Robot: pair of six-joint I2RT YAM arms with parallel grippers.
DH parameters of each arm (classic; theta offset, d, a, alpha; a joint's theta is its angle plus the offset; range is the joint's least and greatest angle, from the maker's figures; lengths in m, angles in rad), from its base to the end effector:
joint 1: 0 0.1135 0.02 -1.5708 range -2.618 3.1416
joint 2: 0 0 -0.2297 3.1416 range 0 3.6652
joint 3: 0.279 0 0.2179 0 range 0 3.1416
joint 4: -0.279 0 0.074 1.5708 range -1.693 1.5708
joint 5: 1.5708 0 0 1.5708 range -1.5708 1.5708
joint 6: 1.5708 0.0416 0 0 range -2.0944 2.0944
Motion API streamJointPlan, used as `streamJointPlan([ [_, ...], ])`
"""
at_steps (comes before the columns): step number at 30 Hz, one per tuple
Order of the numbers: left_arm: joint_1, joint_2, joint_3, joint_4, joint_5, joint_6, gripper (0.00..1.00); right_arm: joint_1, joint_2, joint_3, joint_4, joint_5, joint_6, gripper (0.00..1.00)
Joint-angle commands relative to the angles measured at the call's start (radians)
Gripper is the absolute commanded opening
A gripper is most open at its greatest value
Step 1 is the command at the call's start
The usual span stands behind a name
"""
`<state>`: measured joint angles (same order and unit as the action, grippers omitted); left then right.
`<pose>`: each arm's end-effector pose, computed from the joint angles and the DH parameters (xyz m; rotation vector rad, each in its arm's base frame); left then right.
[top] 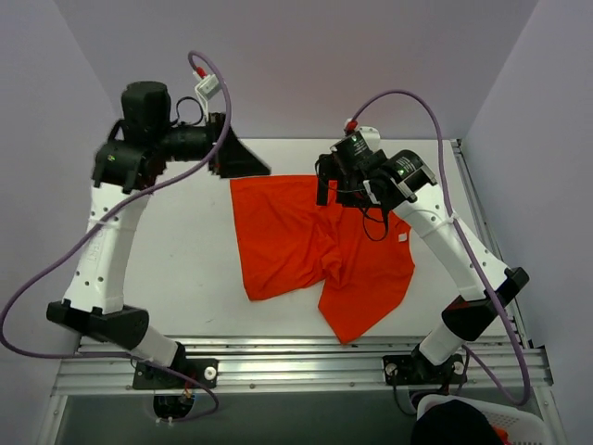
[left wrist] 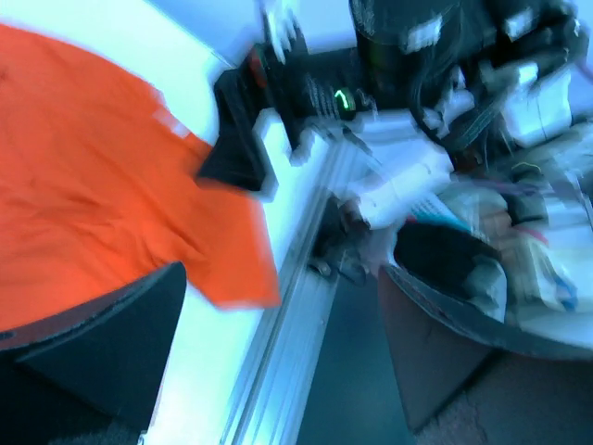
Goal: Fold and stack the t-shirts
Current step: Flatten the tshirt out
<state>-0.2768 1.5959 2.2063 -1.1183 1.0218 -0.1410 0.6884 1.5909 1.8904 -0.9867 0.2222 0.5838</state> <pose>0.2276 -0.1015 0.4658 0.7744 1.9044 -1.3087 0.2341 0.1807 0.3896 0.0010 2.2745 0.4344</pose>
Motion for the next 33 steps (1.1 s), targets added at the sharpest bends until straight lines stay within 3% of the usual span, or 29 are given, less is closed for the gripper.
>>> streamJointPlan([
  [1,-0.112,-0.019,-0.594,1.720,0.269,-1.550,0.94,-0.001,0.009,0.056,-0.066,0.161,-0.018,1.00],
  [2,-0.209,0.037,-0.744,2.266,0.036,-1.970,0.94,-0.004,-0.011,0.059,-0.049,0.170,-0.021,1.00],
  [3,-0.237,0.226,-0.712,2.632,-0.138,-2.187,0.94,-0.006,-0.019,0.061,-0.023,0.184,-0.021,1.00],
  [4,-0.254,0.264,-0.633,2.696,-0.106,-2.177,0.94,-0.009,-0.026,0.062,-0.014,0.210,-0.018,1.00],
  [5,-0.271,0.280,-0.556,2.612,0.105,-2.093,0.94,-0.015,-0.034,0.070,-0.009,0.227,-0.018,1.00],
  [6,-0.292,0.248,-0.460,2.467,0.174,-1.968,0.94,-0.016,-0.034,0.076,-0.010,0.247,-0.018,1.00],
  [7,-0.289,0.208,-0.409,1.981,0.211,-1.587,0.94,-0.018,-0.034,0.082,-0.015,0.279,-0.019,1.00],
  [8,-0.268,0.166,-0.328,1.622,0.222,-1.330,0.94,-0.021,-0.028,0.093,-0.023,0.290,-0.022,1.00],
  [9,-0.187,0.141,-0.183,1.183,0.139,-1.005,0.94,-0.024,-0.023,0.099,-0.038,0.305,-0.027,1.00],
  [10,-0.135,0.189,0.312,0.334,0.038,-0.549,0.94,-0.024,-0.013,0.102,-0.047,0.334,-0.032,1.00],
  [12,0.009,0.436,0.859,-0.155,-0.178,-0.442,0.94,-0.027,-0.006,0.096,-0.070,0.361,-0.036,1.00],
  [13,0.165,0.431,0.906,-0.325,-0.171,-0.396,0.94,-0.029,-0.005,0.089,-0.073,0.371,-0.036,1.00],
  [14,0.181,0.291,0.789,-0.315,-0.255,-0.335,0.94,-0.029,-0.005,0.085,-0.087,0.405,-0.030,1.00],
  [15,0.186,0.195,0.635,-0.264,-0.478,-0.263,0.94,-0.030,-0.005,0.075,-0.092,0.420,-0.021,1.00],
  [16,0.195,0.103,0.261,-0.186,-0.532,-0.246,0.94,-0.033,-0.008,0.070,-0.095,0.434,-0.013,1.00],
  [17,0.217,-0.039,0.134,-0.098,-0.514,-0.247,0.94,-0.035,-0.009,0.067,-0.099,0.450,-0.012,1.00],
  [18,0.226,-0.077,0.088,-0.033,-0.519,-0.244,0.94,-0.036,-0.009,0.073,-0.102,0.463,-0.012,1.00],
  [20,0.223,-0.128,0.037,0.047,-0.477,-0.224,0.94,-0.043,-0.012,0.075,-0.095,0.468,-0.019,1.00],
  [22,0.226,-0.145,-0.078,0.190,-0.464,-0.440,0.94,-0.061,-0.035,0.018,-0.054,0.441,-0.044,1.00],
  [23,0.229,-0.075,-0.177,0.207,-0.406,-0.512,0.94,-0.070,-0.048,-0.025,0.026,0.412,-0.058,1.00],
  [24,0.216,-0.035,-0.271,0.330,-0.331,-0.593,0.94,-0.082,-0.058,-0.074,0.070,0.320,-0.071,1.00],
  [25,0.208,0.007,-0.381,0.422,-0.095,-0.726,0.94,-0.123,-0.069,-0.139,0.106,0.249,-0.106,1.00],
  [26,0.170,0.065,-0.524,0.505,-0.065,-0.750,0.94,-0.147,-0.068,-0.152,0.132,0.199,-0.107,1.00],
  [27,0.130,0.053,-0.495,0.373,-0.162,-0.524,0.94,-0.167,-0.069,-0.158,0.131,0.156,-0.076,1.00],
  [28,0.070,0.032,-0.431,0.242,-0.342,-0.403,0.94,-0.217,-0.077,-0.162,0.132,0.126,-0.070,1.00],
  [29,-0.088,-0.011,-0.372,0.156,-0.701,-0.329,0.94,-0.243,-0.081,-0.162,0.132,0.090,-0.067,1.00],
  [30,-0.155,-0.025,-0.268,0.005,-0.862,-0.269,0.94,-0.263,-0.091,-0.163,0.134,0.031,-0.070,1.00],
  [32,-0.202,-0.103,-0.284,-0.035,-1.011,-0.279,0.94,-0.280,-0.137,-0.207,0.155,0.026,-0.110,1.00],
  [33,-0.158,-0.147,-0.476,0.003,-0.975,-0.343,0.94,-0.279,-0.150,-0.230,0.160,0.040,-0.117,1.00],
])
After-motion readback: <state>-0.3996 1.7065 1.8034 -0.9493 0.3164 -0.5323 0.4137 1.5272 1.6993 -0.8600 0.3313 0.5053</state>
